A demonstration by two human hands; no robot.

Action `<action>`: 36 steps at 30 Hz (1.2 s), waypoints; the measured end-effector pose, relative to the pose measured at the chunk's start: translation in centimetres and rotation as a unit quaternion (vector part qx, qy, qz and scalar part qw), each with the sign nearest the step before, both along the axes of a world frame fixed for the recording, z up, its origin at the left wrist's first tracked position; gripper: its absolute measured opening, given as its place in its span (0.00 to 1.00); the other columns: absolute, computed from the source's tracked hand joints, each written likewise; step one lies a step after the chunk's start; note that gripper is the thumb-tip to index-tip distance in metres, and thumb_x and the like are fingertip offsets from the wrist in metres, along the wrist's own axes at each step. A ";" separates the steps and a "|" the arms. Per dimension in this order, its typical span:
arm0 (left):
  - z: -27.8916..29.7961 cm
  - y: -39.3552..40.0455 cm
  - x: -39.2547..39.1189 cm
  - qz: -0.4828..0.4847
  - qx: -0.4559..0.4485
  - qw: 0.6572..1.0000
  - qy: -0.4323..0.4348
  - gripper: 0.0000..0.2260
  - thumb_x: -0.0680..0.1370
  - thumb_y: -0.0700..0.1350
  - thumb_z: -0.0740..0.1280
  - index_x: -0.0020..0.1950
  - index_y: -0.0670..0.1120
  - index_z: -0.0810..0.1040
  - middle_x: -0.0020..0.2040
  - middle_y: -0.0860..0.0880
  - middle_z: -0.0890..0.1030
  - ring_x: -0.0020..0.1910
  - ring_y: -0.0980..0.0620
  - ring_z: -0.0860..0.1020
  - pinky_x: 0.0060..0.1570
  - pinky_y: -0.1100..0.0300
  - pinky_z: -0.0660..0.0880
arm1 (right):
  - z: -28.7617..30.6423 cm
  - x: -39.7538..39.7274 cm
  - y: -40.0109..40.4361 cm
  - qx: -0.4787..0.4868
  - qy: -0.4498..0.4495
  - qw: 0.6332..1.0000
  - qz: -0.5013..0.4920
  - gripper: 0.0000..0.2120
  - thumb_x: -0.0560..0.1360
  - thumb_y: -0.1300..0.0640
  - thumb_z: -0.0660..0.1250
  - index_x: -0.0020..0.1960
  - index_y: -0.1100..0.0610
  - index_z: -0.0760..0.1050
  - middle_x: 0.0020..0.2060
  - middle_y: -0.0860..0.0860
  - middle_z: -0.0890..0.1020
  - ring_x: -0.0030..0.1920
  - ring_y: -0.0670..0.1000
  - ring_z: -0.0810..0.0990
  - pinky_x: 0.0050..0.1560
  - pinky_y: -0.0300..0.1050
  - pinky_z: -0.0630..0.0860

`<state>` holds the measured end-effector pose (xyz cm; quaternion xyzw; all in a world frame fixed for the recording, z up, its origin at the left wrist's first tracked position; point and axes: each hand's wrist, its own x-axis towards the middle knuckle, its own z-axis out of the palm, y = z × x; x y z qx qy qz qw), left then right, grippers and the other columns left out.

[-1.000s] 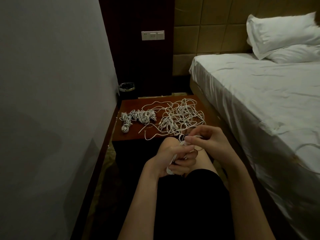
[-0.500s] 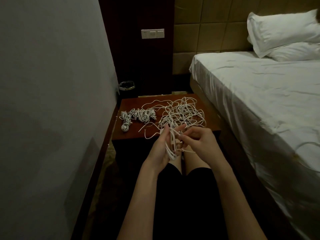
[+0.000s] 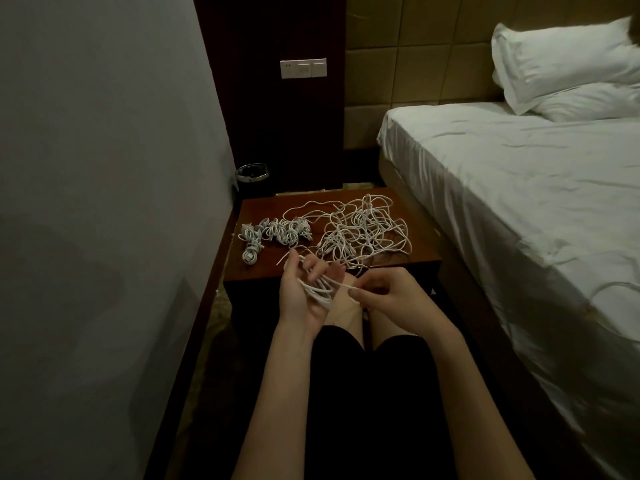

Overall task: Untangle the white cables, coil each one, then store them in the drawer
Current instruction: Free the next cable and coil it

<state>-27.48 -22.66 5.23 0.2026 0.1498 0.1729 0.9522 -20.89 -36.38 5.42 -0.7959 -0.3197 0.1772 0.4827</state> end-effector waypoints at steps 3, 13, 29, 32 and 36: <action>0.0 0.3 -0.2 0.012 -0.008 1.000 -0.005 0.24 0.83 0.57 0.54 0.29 0.47 0.66 0.22 0.53 0.63 0.22 0.57 0.69 0.32 0.64 0.76 | 0.6 0.3 -0.7 0.029 -0.003 0.999 0.020 0.04 0.75 0.60 0.70 0.48 0.56 0.83 0.40 0.52 0.85 0.43 0.49 0.83 0.51 0.45 0.80; 0.5 0.3 0.0 0.029 0.116 0.992 0.043 0.19 0.84 0.53 0.54 0.35 0.47 0.65 0.25 0.53 0.67 0.22 0.57 0.68 0.24 0.67 0.69 | 1.0 -1.1 1.3 -0.058 -0.136 0.988 0.054 0.04 0.74 0.59 0.71 0.47 0.53 0.84 0.38 0.46 0.85 0.39 0.40 0.81 0.46 0.35 0.77; 0.3 0.8 -0.2 0.015 0.010 1.000 -0.013 0.18 0.84 0.52 0.54 0.36 0.47 0.65 0.22 0.54 0.62 0.17 0.60 0.61 0.17 0.69 0.61 | 0.5 -1.2 1.3 0.024 -0.072 0.996 0.049 0.06 0.72 0.57 0.73 0.45 0.50 0.77 0.36 0.48 0.84 0.39 0.42 0.83 0.45 0.35 0.78; 0.3 1.0 -0.3 0.006 0.031 0.999 -0.018 0.16 0.84 0.52 0.55 0.39 0.47 0.69 0.24 0.54 0.63 0.17 0.60 0.61 0.16 0.70 0.60 | 0.2 -0.4 0.3 -0.027 -0.096 0.994 0.049 0.03 0.72 0.46 0.71 0.42 0.44 0.79 0.38 0.43 0.84 0.42 0.43 0.82 0.52 0.50 0.79; -0.1 1.0 -0.1 0.003 0.083 0.997 -0.005 0.17 0.83 0.54 0.54 0.38 0.47 0.67 0.24 0.54 0.62 0.17 0.60 0.59 0.15 0.69 0.59 | 1.1 0.1 -0.4 -0.053 -0.077 0.992 0.082 0.03 0.72 0.48 0.72 0.45 0.45 0.81 0.41 0.46 0.84 0.45 0.46 0.82 0.55 0.58 0.77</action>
